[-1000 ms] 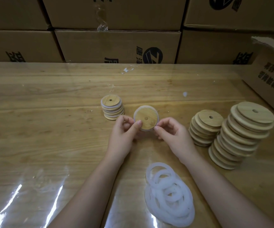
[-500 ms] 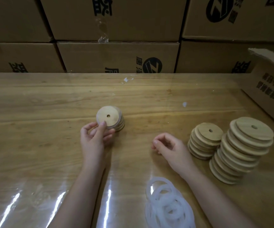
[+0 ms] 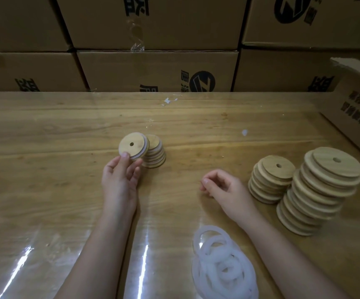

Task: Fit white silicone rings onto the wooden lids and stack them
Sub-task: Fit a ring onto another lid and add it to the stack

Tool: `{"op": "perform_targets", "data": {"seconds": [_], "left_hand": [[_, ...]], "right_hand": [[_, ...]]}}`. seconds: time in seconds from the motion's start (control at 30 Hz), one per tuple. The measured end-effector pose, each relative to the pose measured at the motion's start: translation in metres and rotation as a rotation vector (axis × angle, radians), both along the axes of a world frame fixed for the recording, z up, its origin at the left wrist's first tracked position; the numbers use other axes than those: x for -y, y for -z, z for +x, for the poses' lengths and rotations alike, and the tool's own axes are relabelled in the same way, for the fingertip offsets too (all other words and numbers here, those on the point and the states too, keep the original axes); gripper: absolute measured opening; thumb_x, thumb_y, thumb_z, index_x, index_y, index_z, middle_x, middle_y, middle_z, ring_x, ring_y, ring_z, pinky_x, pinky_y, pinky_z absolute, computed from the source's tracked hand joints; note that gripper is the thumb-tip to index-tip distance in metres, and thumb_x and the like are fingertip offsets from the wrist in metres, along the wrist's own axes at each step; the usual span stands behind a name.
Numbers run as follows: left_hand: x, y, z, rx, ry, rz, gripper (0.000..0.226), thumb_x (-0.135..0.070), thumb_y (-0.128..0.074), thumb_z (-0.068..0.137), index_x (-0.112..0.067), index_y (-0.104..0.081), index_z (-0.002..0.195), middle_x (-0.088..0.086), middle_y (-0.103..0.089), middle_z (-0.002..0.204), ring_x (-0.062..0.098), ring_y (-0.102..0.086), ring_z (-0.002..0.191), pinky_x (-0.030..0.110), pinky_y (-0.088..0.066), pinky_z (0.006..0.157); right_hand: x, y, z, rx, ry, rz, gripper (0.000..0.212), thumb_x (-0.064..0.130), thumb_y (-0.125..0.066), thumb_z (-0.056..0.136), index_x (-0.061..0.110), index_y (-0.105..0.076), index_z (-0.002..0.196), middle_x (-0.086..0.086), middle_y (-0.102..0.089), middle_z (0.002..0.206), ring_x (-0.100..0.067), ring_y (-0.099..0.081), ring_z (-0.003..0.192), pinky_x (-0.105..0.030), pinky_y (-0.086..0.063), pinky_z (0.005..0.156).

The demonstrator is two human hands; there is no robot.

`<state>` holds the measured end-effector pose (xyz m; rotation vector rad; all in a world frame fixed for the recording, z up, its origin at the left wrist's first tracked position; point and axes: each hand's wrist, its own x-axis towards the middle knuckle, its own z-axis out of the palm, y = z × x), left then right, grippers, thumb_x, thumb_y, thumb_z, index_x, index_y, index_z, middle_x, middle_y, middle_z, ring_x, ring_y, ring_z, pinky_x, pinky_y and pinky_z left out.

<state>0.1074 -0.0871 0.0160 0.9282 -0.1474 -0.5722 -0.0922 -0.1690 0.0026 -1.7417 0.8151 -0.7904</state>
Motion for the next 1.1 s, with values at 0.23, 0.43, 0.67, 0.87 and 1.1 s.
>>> {"op": "perform_targets", "data": {"seconds": [0.23,0.43,0.67,0.87,1.1], "left_hand": [[0.001,-0.001,-0.002,0.056,-0.018,0.117,0.030,-0.015,-0.062,0.090,-0.008,-0.045,0.113,0.004,-0.064,0.082,0.008,-0.067,0.063,0.015,-0.051,0.058],[0.017,-0.020,0.021,0.160,0.047,0.319,0.025,-0.017,-0.061,0.090,-0.007,-0.044,0.107,0.008,-0.063,0.076,0.004,-0.065,0.054,0.013,-0.049,0.049],[0.040,-0.027,0.047,0.640,0.050,0.838,0.018,-0.030,-0.065,0.084,-0.018,-0.053,0.079,0.007,-0.064,0.079,0.023,-0.063,0.070,0.039,-0.050,0.075],[0.039,-0.034,0.051,1.286,0.100,0.850,0.036,-0.039,-0.066,0.080,-0.028,-0.058,0.113,-0.004,-0.051,0.124,0.017,-0.049,0.108,0.038,-0.042,0.092],[0.044,-0.046,0.058,1.893,0.402,1.132,0.057,-0.045,-0.066,0.079,-0.030,-0.047,0.130,-0.007,-0.043,0.138,0.020,-0.044,0.119,0.036,-0.043,0.095]], "right_hand": [[-0.001,-0.001,-0.001,-0.017,0.001,-0.002,0.015,0.017,-0.059,0.087,0.025,-0.063,0.075,0.009,-0.069,0.075,-0.013,-0.062,0.074,-0.033,-0.051,0.074],[-0.002,-0.001,0.000,-0.016,-0.010,0.009,0.018,0.019,-0.059,0.088,0.027,-0.062,0.072,0.009,-0.068,0.075,-0.019,-0.063,0.077,-0.033,-0.050,0.074],[-0.001,-0.001,0.000,-0.013,-0.014,-0.006,0.015,0.019,-0.059,0.088,0.023,-0.063,0.074,0.011,-0.068,0.075,-0.005,-0.060,0.070,-0.017,-0.046,0.066],[0.000,0.000,0.000,0.002,-0.016,-0.011,0.016,0.016,-0.059,0.088,0.022,-0.062,0.074,0.009,-0.068,0.074,-0.010,-0.061,0.072,-0.022,-0.048,0.068],[0.000,0.001,0.000,-0.006,-0.015,-0.014,0.018,0.018,-0.059,0.088,0.027,-0.062,0.072,0.010,-0.068,0.076,-0.016,-0.063,0.076,-0.030,-0.050,0.073]]}}
